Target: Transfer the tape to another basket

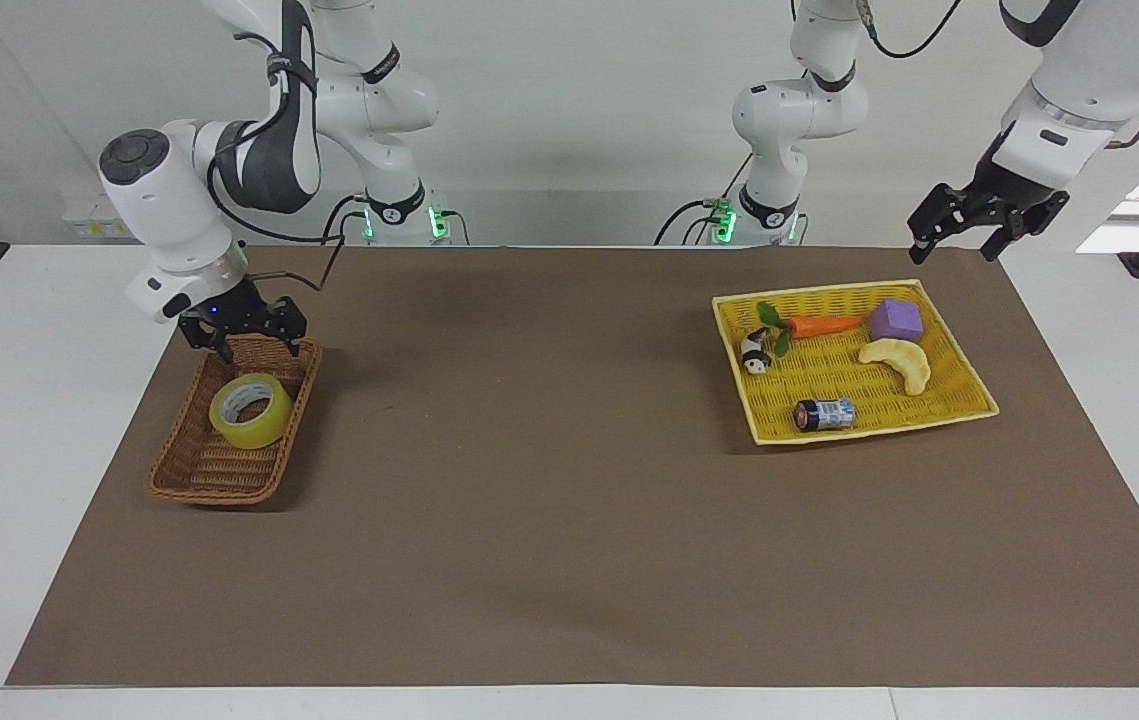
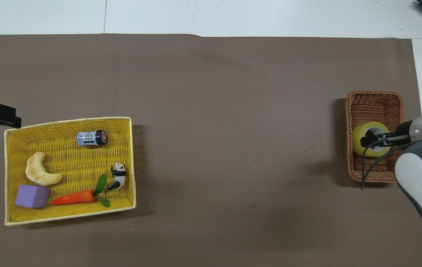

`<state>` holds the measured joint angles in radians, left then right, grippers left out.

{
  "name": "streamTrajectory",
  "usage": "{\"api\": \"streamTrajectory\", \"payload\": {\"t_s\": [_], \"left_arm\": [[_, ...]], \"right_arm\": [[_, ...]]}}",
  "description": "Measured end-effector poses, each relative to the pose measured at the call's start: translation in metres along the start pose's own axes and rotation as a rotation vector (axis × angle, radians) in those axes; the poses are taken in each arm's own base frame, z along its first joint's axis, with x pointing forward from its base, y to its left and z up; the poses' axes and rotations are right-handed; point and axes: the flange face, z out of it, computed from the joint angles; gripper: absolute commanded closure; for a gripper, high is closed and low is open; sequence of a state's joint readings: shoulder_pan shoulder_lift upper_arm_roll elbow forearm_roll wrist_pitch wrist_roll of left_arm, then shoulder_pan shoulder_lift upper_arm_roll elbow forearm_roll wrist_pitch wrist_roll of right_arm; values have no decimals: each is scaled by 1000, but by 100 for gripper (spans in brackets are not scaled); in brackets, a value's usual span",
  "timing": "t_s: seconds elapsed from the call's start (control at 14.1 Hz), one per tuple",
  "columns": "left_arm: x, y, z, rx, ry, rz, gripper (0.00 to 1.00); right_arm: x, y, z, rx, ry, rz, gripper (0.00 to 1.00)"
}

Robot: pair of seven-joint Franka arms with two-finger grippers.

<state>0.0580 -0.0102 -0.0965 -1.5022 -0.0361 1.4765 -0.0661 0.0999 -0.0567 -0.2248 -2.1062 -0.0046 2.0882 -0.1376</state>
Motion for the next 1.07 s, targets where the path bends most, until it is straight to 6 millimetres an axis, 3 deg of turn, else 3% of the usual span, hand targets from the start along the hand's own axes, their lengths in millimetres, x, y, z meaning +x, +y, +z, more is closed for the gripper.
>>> {"api": "streamTrajectory", "payload": {"t_s": [0.14,0.36,0.57,0.85,0.92,1.07], "left_arm": [[0,0,0,0,0,0,0],[0,0,0,0,0,0,0],[0,0,0,0,0,0,0],[0,0,0,0,0,0,0],[0,0,0,0,0,0,0],[0,0,0,0,-1,0,0]], "right_arm": [[5,-25,-20,1,-8,103,0],[17,-51,-75,-3,-27,183,0],[19,-47,-126,-3,-27,228,0],[6,-38,-201,-4,-48,271,0],[2,-38,-212,-3,-42,274,0],[-8,-36,-216,3,-37,276,0]]}}
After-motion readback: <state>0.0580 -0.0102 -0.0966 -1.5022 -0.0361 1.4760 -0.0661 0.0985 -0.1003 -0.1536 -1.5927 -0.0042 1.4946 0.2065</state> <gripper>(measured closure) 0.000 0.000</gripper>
